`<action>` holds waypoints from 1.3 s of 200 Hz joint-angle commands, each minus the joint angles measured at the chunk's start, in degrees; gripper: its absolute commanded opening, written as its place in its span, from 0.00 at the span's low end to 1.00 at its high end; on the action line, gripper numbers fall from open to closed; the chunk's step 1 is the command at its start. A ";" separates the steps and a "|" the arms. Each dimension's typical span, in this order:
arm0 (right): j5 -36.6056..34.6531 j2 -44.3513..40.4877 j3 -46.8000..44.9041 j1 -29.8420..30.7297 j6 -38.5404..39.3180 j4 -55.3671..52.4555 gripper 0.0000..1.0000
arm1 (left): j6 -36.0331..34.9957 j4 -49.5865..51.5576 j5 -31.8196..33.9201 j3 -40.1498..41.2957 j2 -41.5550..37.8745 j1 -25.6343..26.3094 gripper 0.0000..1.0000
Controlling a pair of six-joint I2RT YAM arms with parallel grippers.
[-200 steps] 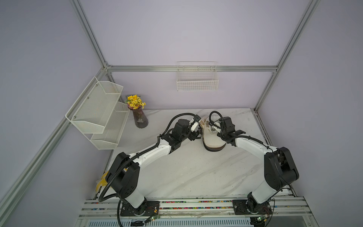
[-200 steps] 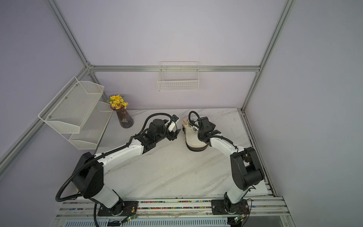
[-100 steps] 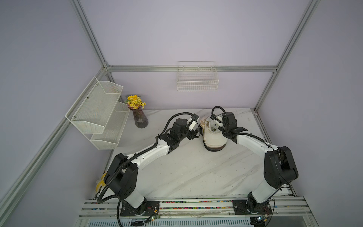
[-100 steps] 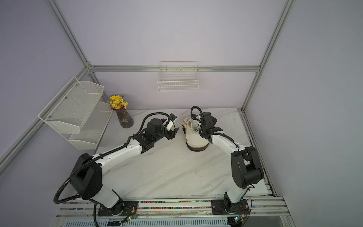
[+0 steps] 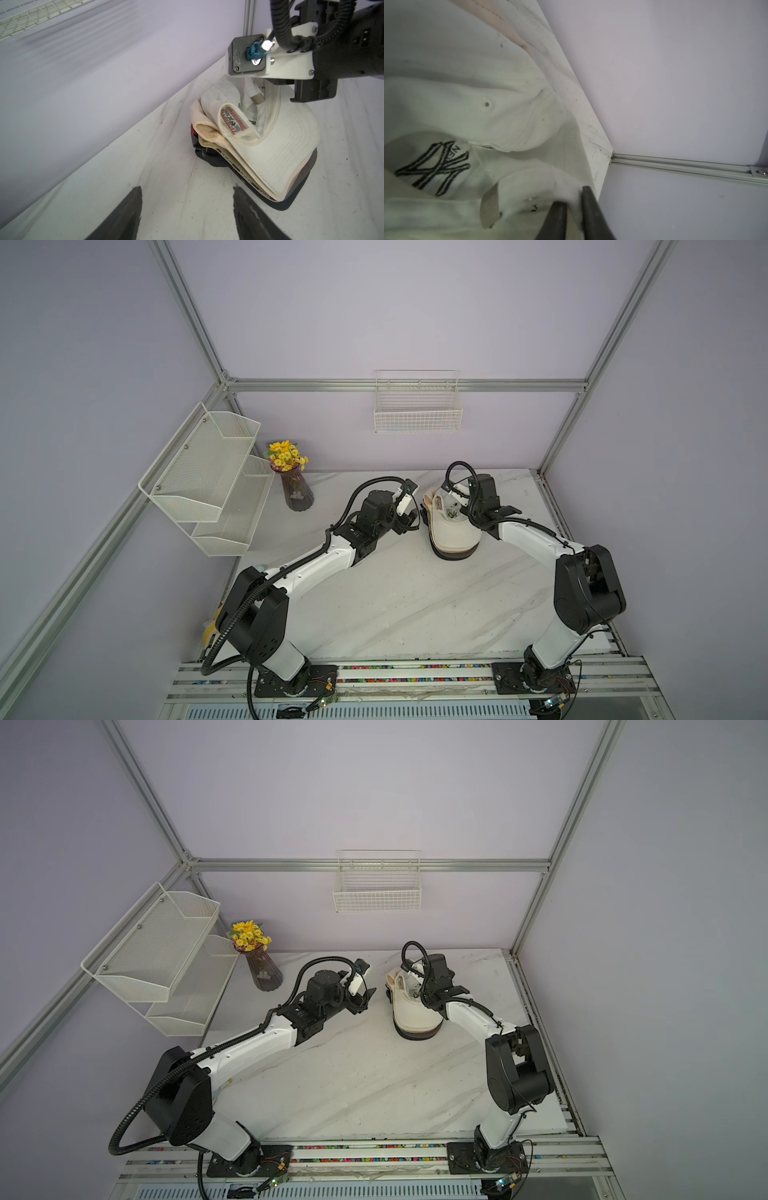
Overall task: Open the adjustable buckle of the baseball cap
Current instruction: Pick up the baseball cap, then open the adjustable buckle on the baseball cap.
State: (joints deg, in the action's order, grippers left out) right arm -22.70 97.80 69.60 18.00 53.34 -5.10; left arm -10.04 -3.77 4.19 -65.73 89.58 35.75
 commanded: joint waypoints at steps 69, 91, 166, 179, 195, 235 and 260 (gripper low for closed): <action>21.01 -22.94 -3.24 -0.12 -16.04 -1.23 0.00 | 2.68 -3.40 1.57 1.72 -6.67 -0.94 0.64; 25.54 -26.74 -2.99 -0.12 -20.20 -2.23 0.00 | 3.64 -3.52 1.71 1.93 -8.18 -1.00 0.62; 42.38 -38.26 -9.21 -0.08 -36.59 6.39 0.00 | 15.73 2.83 -5.40 -4.68 -16.00 -0.50 0.59; 41.87 -40.23 -12.23 0.16 -38.08 10.23 0.00 | 21.68 9.80 -8.02 -10.65 -15.01 -0.26 0.59; 40.65 -41.71 -14.90 0.74 -39.33 13.80 0.00 | 27.52 15.62 -14.15 -16.21 -12.97 0.75 0.68; 31.74 -40.58 -16.78 6.99 -38.04 17.39 0.00 | 36.87 22.41 -17.43 -25.10 -9.69 4.27 0.65; 24.36 -39.06 -16.98 12.50 -33.60 18.91 0.00 | 39.32 27.63 -21.82 -31.89 -5.77 5.49 0.64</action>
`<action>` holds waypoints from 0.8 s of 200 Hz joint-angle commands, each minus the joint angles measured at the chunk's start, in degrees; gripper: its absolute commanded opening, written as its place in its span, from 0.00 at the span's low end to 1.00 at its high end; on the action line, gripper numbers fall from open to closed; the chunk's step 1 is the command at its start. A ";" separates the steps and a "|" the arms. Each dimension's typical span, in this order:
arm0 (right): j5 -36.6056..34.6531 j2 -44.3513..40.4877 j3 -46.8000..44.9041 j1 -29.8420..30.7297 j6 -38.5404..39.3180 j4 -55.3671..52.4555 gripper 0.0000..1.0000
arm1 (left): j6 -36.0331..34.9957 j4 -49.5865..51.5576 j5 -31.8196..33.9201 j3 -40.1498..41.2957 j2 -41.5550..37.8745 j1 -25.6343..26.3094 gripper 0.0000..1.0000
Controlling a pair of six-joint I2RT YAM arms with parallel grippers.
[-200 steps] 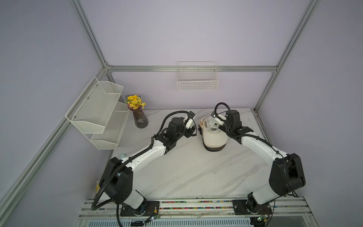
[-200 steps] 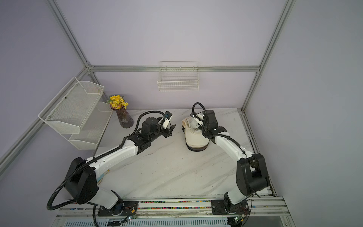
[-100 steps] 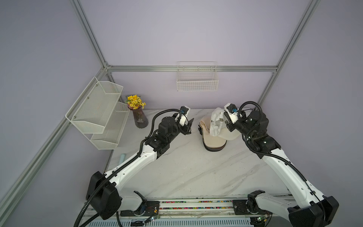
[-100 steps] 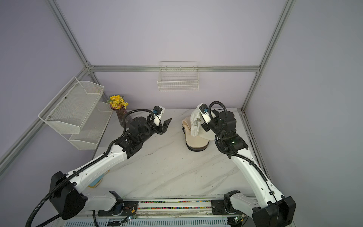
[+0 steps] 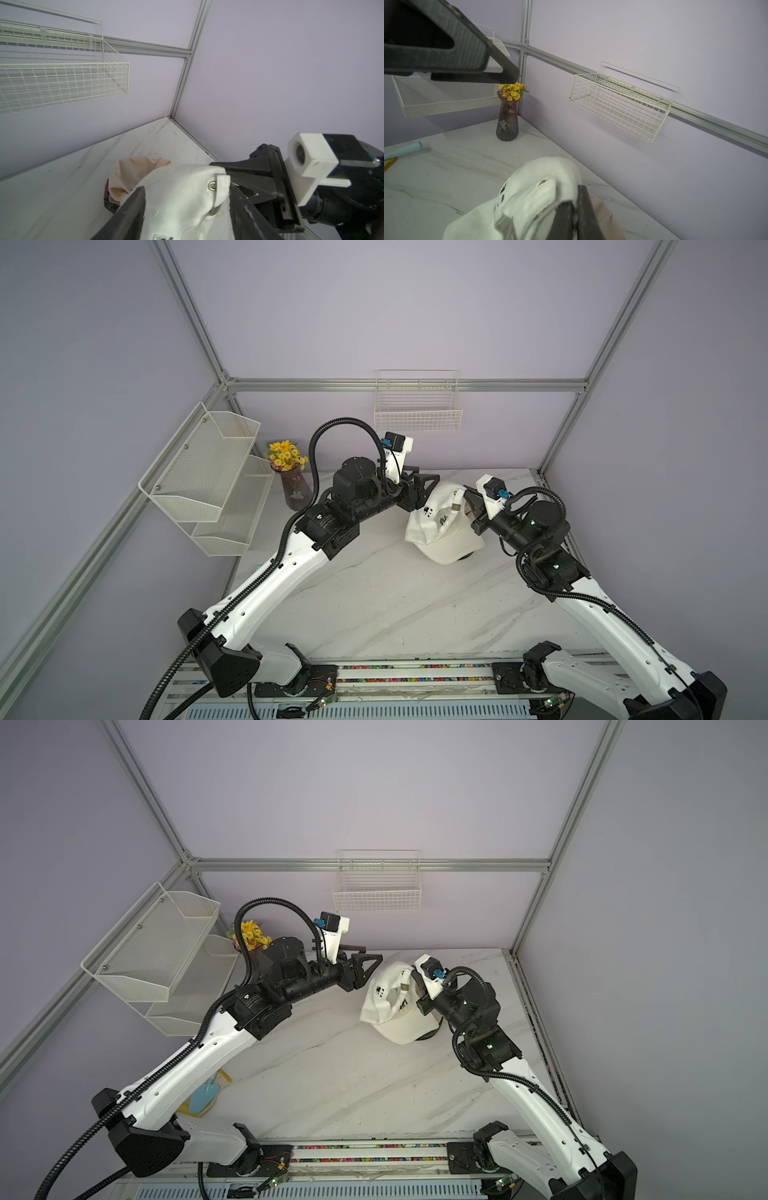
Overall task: Open the adjustable buckle of the baseball cap
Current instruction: Open the adjustable buckle on the baseball cap.
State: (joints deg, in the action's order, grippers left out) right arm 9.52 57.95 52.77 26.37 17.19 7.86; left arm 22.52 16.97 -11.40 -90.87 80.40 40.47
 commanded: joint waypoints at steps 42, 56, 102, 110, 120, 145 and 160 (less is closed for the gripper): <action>-15.00 3.42 0.94 9.14 6.49 7.85 0.00 | 5.60 20.38 -4.86 -18.02 9.66 1.98 0.60; -17.90 4.06 1.08 10.51 7.79 8.93 0.00 | 5.69 22.32 -4.57 -18.96 10.29 1.98 0.56; -24.24 5.42 1.19 12.77 10.58 12.56 0.00 | 5.83 26.22 -3.10 -20.02 10.87 2.33 0.50; -24.46 5.51 1.10 12.96 10.68 12.87 0.00 | 5.78 26.65 -2.82 -20.26 10.96 2.32 0.50; -24.63 5.51 1.07 13.13 10.86 13.10 0.00 | 5.60 27.18 -2.17 -20.61 11.29 2.35 0.48; -24.55 5.45 0.97 13.92 11.78 12.77 0.00 | 5.51 27.93 -1.79 -21.85 12.31 2.33 0.48; -24.84 5.49 1.05 14.53 12.63 12.38 0.00 | 5.59 27.94 -1.50 -22.78 12.92 2.33 0.47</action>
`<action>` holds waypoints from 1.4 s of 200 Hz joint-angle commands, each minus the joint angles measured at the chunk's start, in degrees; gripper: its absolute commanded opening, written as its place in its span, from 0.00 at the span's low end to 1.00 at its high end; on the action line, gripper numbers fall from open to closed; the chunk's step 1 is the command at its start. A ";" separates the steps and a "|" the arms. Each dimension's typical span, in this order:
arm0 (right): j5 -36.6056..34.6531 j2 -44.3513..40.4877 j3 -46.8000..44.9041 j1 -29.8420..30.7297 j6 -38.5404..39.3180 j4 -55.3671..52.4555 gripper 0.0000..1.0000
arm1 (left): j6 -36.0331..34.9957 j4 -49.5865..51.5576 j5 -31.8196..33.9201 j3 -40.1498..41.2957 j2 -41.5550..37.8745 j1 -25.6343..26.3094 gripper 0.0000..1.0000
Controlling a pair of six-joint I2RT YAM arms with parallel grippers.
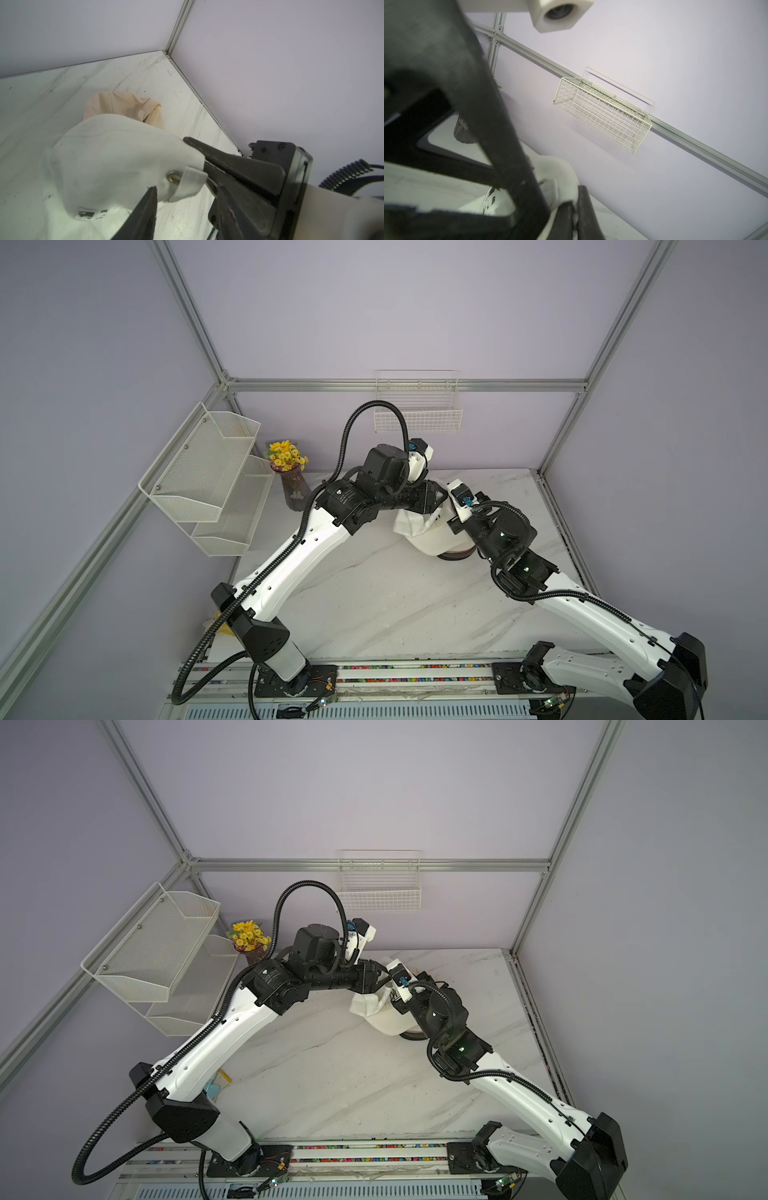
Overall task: Open the adjustable buckle of the baseball cap
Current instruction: Open the adjustable buckle on the baseball cap.
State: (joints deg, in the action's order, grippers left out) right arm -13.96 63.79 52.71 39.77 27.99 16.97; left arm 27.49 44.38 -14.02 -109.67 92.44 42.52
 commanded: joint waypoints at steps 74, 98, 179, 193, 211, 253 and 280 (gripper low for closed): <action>-1.95 -0.72 0.47 2.33 3.74 3.84 0.00 | 1.69 1.08 1.65 -6.96 3.14 0.28 0.33; -2.04 -0.68 0.25 2.33 3.99 4.25 0.00 | 1.69 1.37 1.89 -7.23 2.92 0.28 0.29; -4.09 -0.43 1.14 2.33 2.78 4.65 0.00 | 1.44 1.59 1.72 -6.63 1.69 0.27 0.02; -4.74 -0.28 1.84 2.37 1.65 4.07 0.00 | 1.31 1.56 1.31 -6.28 1.43 0.28 0.00; -5.44 0.02 3.02 2.36 0.07 2.96 0.00 | 0.99 1.58 0.09 -6.00 1.29 0.37 0.00; -7.47 0.74 4.81 2.33 -2.65 2.08 0.00 | 0.86 1.28 0.75 -4.31 -0.80 0.71 0.00; -9.00 1.92 6.24 2.33 -3.84 0.81 0.00 | 0.84 1.12 1.46 -3.03 -2.40 0.88 0.00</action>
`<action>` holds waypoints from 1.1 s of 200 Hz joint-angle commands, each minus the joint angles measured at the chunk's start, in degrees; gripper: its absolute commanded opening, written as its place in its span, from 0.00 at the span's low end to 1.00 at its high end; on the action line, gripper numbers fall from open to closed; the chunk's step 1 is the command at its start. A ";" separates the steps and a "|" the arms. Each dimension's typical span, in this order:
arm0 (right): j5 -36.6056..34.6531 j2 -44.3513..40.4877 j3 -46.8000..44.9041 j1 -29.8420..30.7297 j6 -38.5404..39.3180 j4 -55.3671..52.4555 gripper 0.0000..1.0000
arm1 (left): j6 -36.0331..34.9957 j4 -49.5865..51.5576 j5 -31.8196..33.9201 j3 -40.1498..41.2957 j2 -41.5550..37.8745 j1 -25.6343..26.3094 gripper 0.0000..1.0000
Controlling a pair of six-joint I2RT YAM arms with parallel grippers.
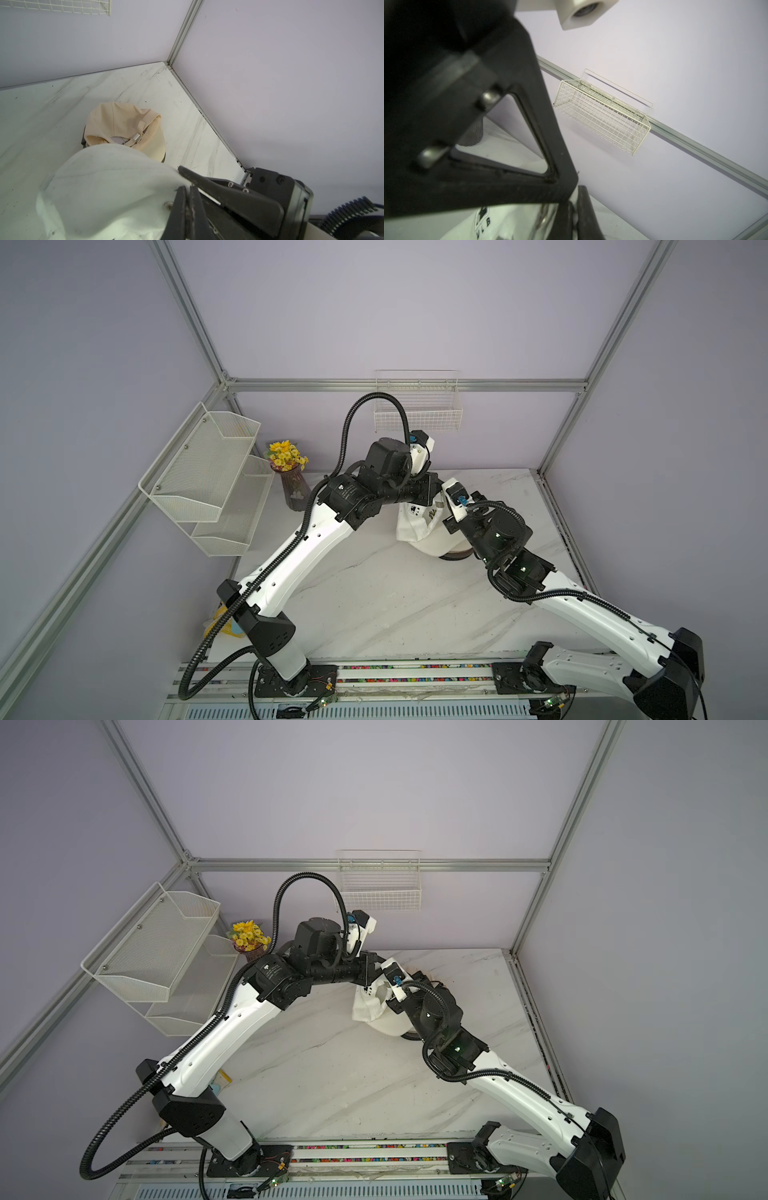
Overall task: Open the adjustable buckle of the baseball cap
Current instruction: Open the adjustable buckle on the baseball cap.
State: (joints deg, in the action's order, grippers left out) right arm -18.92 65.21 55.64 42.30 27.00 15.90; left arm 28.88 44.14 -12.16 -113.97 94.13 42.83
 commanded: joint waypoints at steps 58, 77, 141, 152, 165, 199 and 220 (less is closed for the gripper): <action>-5.67 0.96 4.15 -0.20 -4.73 1.06 0.00 | -0.85 -0.33 1.46 4.63 -6.93 0.58 0.00; -5.93 1.22 4.38 -0.20 -5.16 1.15 0.00 | -0.50 -0.68 0.24 4.89 -6.61 0.56 0.00; -7.29 2.18 9.17 -1.05 -14.49 -1.06 0.00 | 0.68 -2.78 1.59 14.87 -7.83 2.57 0.00; -6.78 2.07 10.20 -1.75 -16.79 -1.63 0.00 | 0.98 -3.54 1.68 17.45 -8.65 2.91 0.00; -6.20 1.86 11.59 -2.79 -19.52 -2.31 0.00 | 1.38 -4.18 2.25 20.50 -10.09 3.04 0.00; -3.70 1.66 15.33 -6.53 -25.56 -4.82 0.00 | 2.23 -6.11 3.74 27.84 -15.23 3.14 0.00; -1.56 1.85 16.77 -7.10 -26.76 -6.11 0.00 | 2.41 -7.30 4.73 29.50 -16.81 3.07 0.00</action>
State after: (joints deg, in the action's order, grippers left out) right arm -19.31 68.60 67.11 37.80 6.04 3.22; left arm 30.20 29.23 -7.07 -87.66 79.99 45.15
